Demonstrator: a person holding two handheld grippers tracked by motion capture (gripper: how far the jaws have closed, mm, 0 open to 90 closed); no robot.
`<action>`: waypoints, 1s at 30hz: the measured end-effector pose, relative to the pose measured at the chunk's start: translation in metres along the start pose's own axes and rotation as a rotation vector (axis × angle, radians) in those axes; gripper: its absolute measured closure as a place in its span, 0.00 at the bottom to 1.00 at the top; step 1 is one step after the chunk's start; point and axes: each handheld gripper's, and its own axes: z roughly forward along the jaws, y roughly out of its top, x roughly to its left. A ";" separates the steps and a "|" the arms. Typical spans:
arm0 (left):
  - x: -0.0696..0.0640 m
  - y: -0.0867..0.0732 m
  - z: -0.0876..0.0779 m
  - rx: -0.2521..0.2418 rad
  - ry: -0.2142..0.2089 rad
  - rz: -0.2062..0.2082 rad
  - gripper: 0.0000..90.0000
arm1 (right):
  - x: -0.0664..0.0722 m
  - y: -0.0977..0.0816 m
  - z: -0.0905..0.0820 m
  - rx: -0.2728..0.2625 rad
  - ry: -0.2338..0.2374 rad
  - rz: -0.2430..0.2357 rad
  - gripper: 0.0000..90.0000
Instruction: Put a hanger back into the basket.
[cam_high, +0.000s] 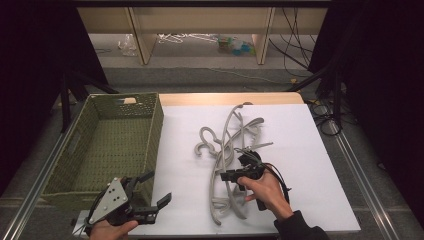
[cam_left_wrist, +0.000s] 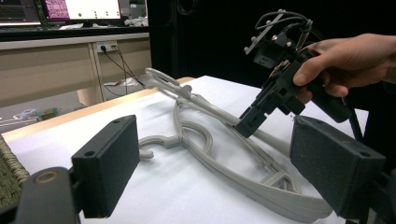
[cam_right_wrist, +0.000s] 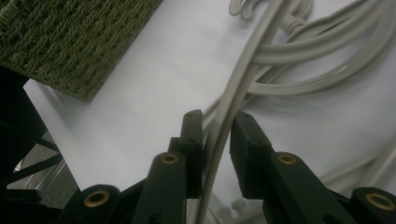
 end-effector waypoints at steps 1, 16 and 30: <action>0.000 0.000 0.000 0.001 0.000 0.006 0.18 | 0.000 0.000 0.000 0.000 0.000 0.000 0.84; -0.002 0.000 0.002 0.015 0.012 0.027 0.18 | -0.017 -0.005 -0.042 0.000 0.081 -0.171 0.91; -0.026 0.001 0.065 0.298 0.068 0.169 0.24 | -0.016 -0.031 -0.082 0.038 0.230 -0.343 0.92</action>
